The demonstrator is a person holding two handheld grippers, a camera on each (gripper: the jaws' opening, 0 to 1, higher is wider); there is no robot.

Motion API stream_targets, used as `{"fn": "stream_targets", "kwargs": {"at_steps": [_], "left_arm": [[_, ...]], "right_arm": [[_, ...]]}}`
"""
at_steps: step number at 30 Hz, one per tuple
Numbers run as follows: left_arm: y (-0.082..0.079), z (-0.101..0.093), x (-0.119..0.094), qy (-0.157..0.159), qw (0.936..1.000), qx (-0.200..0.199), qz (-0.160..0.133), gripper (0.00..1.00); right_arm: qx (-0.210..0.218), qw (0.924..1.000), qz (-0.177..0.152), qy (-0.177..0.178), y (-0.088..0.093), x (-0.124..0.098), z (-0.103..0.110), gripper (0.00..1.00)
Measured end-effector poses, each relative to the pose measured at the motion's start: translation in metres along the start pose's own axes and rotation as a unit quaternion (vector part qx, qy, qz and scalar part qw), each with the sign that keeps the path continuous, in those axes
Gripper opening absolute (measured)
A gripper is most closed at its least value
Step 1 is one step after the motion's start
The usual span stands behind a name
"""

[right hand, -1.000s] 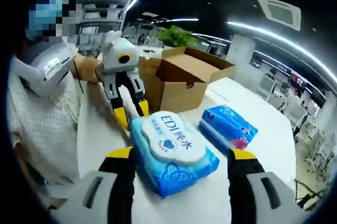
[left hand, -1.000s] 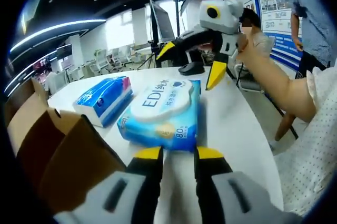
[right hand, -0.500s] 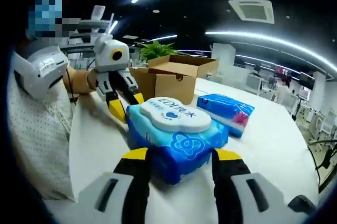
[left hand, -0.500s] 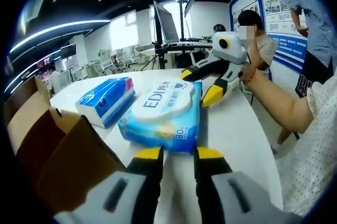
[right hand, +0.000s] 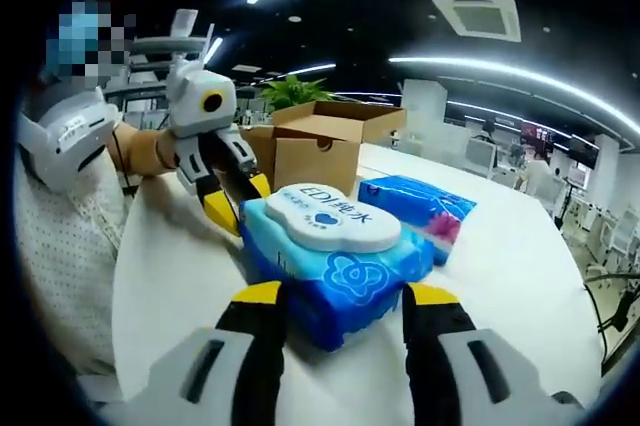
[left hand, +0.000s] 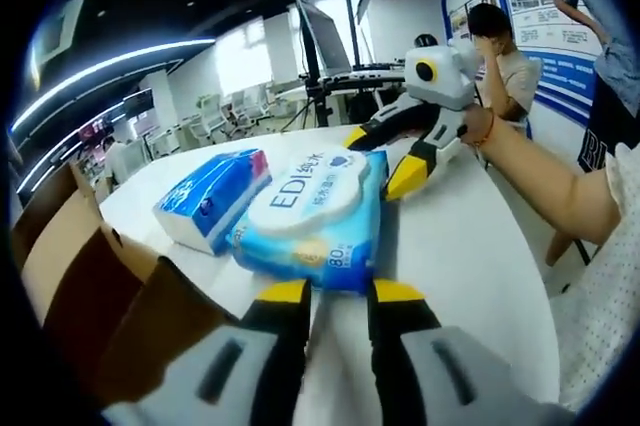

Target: Operate the shoe box by opening the lid, removing the specified soft item, and placing it in the target area until the item is outside and the box remains undamaged.

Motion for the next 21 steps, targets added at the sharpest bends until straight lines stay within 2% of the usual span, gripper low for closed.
{"fn": "stream_targets", "kwargs": {"at_steps": [11, 21], "left_arm": [[-0.004, 0.016, 0.010, -0.022, 0.9997, 0.007, 0.009, 0.23], [-0.005, 0.019, 0.015, -0.042, 0.9989, 0.016, 0.014, 0.23]], "right_arm": [[-0.002, 1.0000, 0.007, 0.005, -0.001, 0.011, -0.016, 0.47], [-0.001, 1.0000, 0.000, 0.004, 0.001, 0.017, -0.026, 0.47]]}}
Point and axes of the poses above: the point that each gripper's makers call its tool centre point, and the gripper's own axes: x roughly forward along the fingers, z roughly to its left, y roughly out of its underside, the point moved 9 cm from there along -x, roughly backward along the fingers, and after that the axes turned 1 degree about y, right-handed, at the moved point
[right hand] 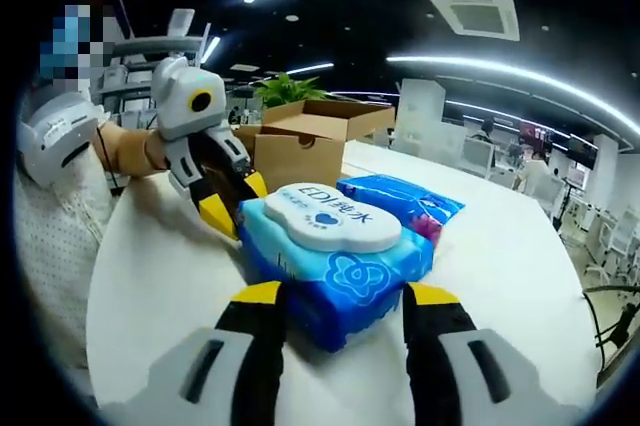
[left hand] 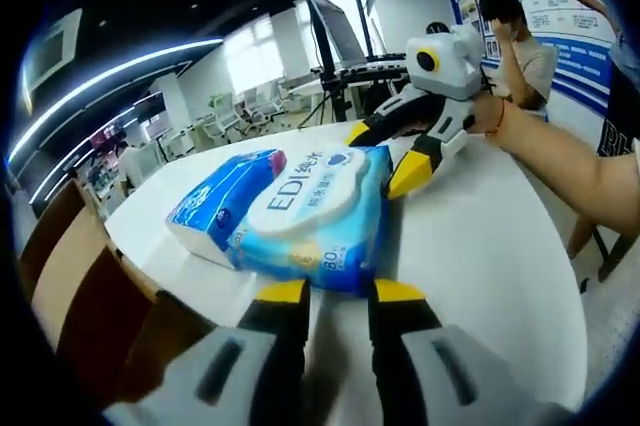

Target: Operate the shoe box by opening the lid, removing the specified soft item, and placing it in the target area until the item is outside and the box remains undamaged.

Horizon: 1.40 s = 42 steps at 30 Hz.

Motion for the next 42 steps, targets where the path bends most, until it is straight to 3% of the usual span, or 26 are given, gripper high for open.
{"fn": "stream_targets", "kwargs": {"at_steps": [6, 11, 26, 30, 35, 38, 42], "left_arm": [[0.004, -0.002, -0.002, -0.009, 0.9999, 0.008, -0.010, 0.23], [0.006, -0.005, -0.008, 0.001, 0.9996, -0.005, -0.027, 0.23], [0.002, -0.002, -0.008, -0.011, 0.9995, 0.011, -0.026, 0.23], [-0.005, -0.007, -0.022, 0.005, 0.9989, 0.011, -0.046, 0.23], [-0.014, -0.013, -0.053, 0.022, 0.9965, 0.015, -0.079, 0.24], [-0.018, -0.009, -0.069, 0.026, 0.9948, 0.007, -0.099, 0.24], [-0.020, 0.007, -0.098, 0.034, 0.9927, -0.024, -0.113, 0.25]], "right_arm": [[0.006, 0.9999, -0.013, 0.002, 0.003, 0.001, 0.001, 0.47], [0.008, 0.9997, -0.023, 0.003, 0.005, 0.002, 0.002, 0.47], [0.002, 0.9996, -0.025, 0.015, 0.003, 0.003, 0.003, 0.48], [-0.008, 0.9992, -0.031, 0.023, 0.001, 0.000, 0.003, 0.50], [0.008, 0.9955, -0.089, 0.031, -0.016, -0.013, 0.001, 0.51], [0.009, 0.9941, -0.103, 0.031, -0.026, -0.016, 0.004, 0.51], [-0.004, 0.9934, -0.113, 0.017, -0.053, -0.009, 0.015, 0.51]]}}
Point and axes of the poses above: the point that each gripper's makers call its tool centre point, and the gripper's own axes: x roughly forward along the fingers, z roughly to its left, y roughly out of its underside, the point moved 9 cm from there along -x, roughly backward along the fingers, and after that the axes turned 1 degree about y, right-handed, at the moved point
